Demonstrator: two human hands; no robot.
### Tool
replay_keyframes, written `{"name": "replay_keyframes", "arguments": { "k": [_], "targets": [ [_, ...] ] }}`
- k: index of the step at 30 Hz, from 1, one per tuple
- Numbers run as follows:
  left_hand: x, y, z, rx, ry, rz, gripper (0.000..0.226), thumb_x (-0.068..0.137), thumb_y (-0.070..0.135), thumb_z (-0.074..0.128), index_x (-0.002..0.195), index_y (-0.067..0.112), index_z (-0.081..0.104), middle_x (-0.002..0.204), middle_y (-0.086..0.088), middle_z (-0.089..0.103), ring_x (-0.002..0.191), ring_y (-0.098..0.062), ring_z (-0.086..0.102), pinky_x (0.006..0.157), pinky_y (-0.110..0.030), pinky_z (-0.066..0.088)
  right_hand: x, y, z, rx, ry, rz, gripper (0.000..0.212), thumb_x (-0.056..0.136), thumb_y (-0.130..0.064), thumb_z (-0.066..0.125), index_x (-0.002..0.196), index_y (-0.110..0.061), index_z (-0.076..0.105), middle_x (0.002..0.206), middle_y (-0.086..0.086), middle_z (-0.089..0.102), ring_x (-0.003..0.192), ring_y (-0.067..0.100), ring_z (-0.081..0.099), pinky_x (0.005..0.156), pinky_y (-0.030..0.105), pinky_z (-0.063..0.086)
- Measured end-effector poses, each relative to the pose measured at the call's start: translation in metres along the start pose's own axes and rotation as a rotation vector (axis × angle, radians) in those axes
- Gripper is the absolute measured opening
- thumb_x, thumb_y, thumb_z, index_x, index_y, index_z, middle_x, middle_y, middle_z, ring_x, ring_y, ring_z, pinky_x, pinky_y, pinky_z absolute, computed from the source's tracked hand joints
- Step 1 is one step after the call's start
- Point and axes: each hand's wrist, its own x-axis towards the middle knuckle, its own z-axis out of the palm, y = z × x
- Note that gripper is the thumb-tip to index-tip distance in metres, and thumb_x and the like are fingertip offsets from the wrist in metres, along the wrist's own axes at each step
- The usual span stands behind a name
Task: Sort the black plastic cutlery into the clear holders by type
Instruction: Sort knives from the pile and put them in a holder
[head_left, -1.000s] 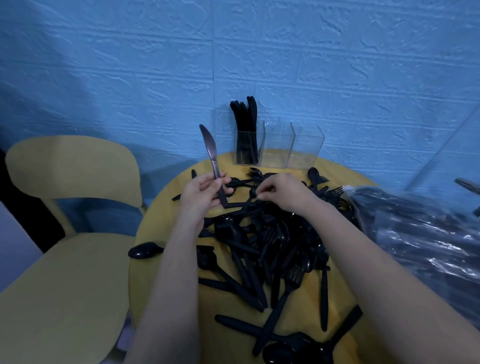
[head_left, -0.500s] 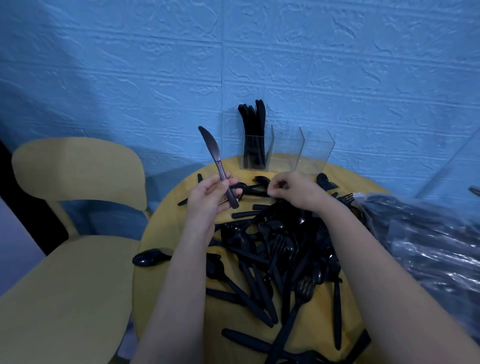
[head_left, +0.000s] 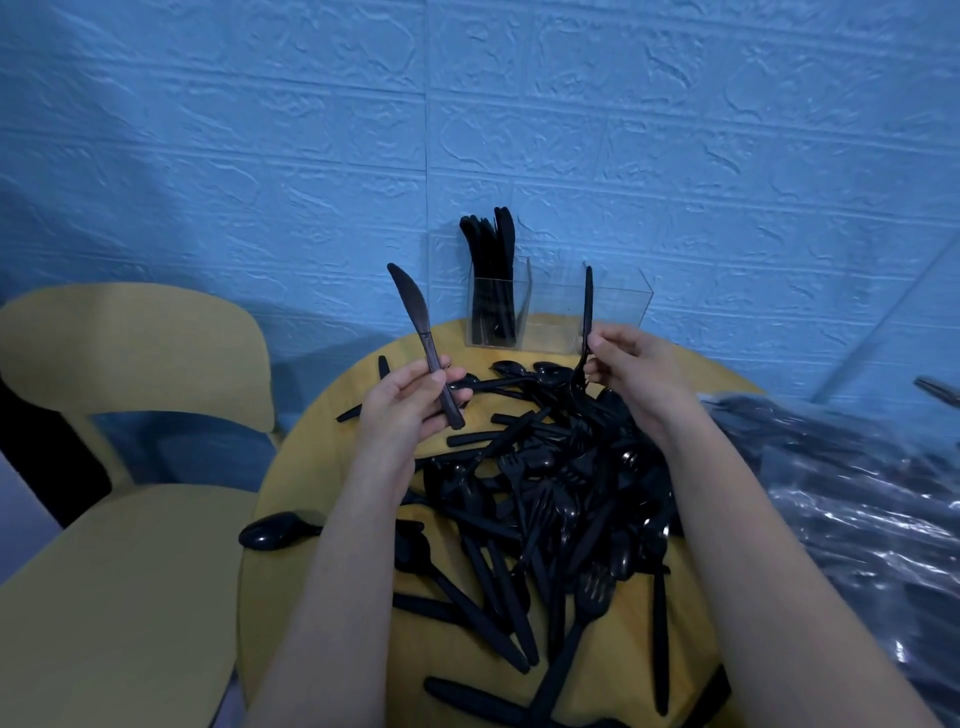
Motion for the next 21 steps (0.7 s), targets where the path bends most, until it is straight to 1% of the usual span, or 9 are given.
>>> {"name": "replay_keyframes", "arguments": {
  "k": [2,5,7,10,12,14,17,19,21],
  "targets": [
    [0.000,-0.001,0.000,0.000,-0.004,0.003,0.017,0.095,0.008,0.054,0.109,0.012,0.063,0.101,-0.004,0.072,0.084,-0.015,0.071,0.066,-0.021,0.056,0.001,0.000,-0.001,-0.092,0.022,-0.015,0.013,0.095,-0.008,0.055,0.105,-0.005,0.062,0.082,0.001,0.062,0.061,0.007,0.058,0.063,0.018,0.050],
    [0.001,-0.001,0.000,-0.008,-0.003,0.004,0.017,0.095,0.008,0.054,0.108,0.012,0.063,0.101,-0.004,0.072,0.082,-0.014,0.071,0.064,-0.021,0.055,0.007,-0.006,-0.001,-0.452,0.029,-0.133,0.009,0.094,-0.013,0.057,0.100,-0.014,0.064,0.080,-0.005,0.061,0.058,0.005,0.057,0.059,0.013,0.045],
    [0.002,-0.002,-0.001,-0.008,0.002,0.007,0.019,0.095,0.008,0.054,0.111,0.010,0.063,0.101,-0.005,0.072,0.082,-0.014,0.071,0.064,-0.021,0.055,0.012,-0.010,0.000,-0.643,-0.024,-0.173,0.010,0.093,-0.014,0.058,0.098,-0.018,0.066,0.085,-0.003,0.063,0.063,0.008,0.058,0.058,0.012,0.042],
    [0.003,-0.003,-0.003,-0.010,0.001,0.007,0.020,0.095,0.008,0.053,0.112,0.009,0.062,0.102,-0.005,0.072,0.082,-0.014,0.071,0.065,-0.021,0.056,0.018,-0.011,-0.002,-0.865,-0.080,-0.170,0.012,0.091,-0.018,0.063,0.102,-0.016,0.068,0.095,-0.003,0.065,0.077,0.012,0.058,0.067,0.023,0.041],
    [0.004,-0.004,-0.003,-0.012,-0.004,0.001,0.020,0.095,0.008,0.053,0.112,0.009,0.062,0.102,-0.004,0.072,0.082,-0.013,0.071,0.065,-0.021,0.056,0.020,-0.011,-0.006,-0.993,-0.071,-0.165,0.008,0.087,-0.020,0.067,0.092,-0.014,0.068,0.093,-0.002,0.066,0.082,0.016,0.059,0.070,0.026,0.041],
    [0.005,-0.007,-0.002,-0.011,-0.006,-0.010,0.020,0.095,0.008,0.053,0.112,0.009,0.063,0.102,-0.005,0.072,0.082,-0.014,0.071,0.066,-0.022,0.056,0.018,-0.012,-0.008,-1.127,-0.140,-0.080,0.018,0.083,-0.029,0.072,0.085,-0.013,0.066,0.089,0.000,0.064,0.085,0.019,0.060,0.070,0.028,0.043],
    [0.009,-0.011,0.000,-0.005,-0.003,-0.032,0.020,0.094,0.007,0.054,0.112,0.007,0.063,0.101,-0.007,0.072,0.082,-0.016,0.071,0.067,-0.025,0.058,0.013,-0.009,-0.001,-1.294,-0.299,0.082,0.035,0.079,-0.044,0.072,0.094,-0.014,0.061,0.093,0.000,0.058,0.087,0.019,0.055,0.071,0.028,0.042],
    [0.011,-0.012,0.001,-0.006,-0.009,-0.035,0.019,0.094,0.006,0.054,0.110,0.008,0.063,0.099,-0.006,0.072,0.082,-0.016,0.071,0.068,-0.026,0.058,0.014,-0.005,0.004,-1.347,-0.302,0.082,0.041,0.079,-0.044,0.072,0.103,-0.014,0.060,0.104,0.003,0.058,0.091,0.021,0.056,0.076,0.032,0.048],
    [0.014,-0.012,0.002,-0.023,-0.017,-0.035,0.017,0.095,0.007,0.054,0.109,0.009,0.063,0.097,-0.004,0.073,0.083,-0.017,0.071,0.068,-0.026,0.058,0.015,-0.003,0.008,-1.383,-0.291,0.039,0.042,0.081,-0.040,0.072,0.111,-0.015,0.056,0.113,0.005,0.055,0.096,0.022,0.054,0.080,0.034,0.049]
  ]
}}
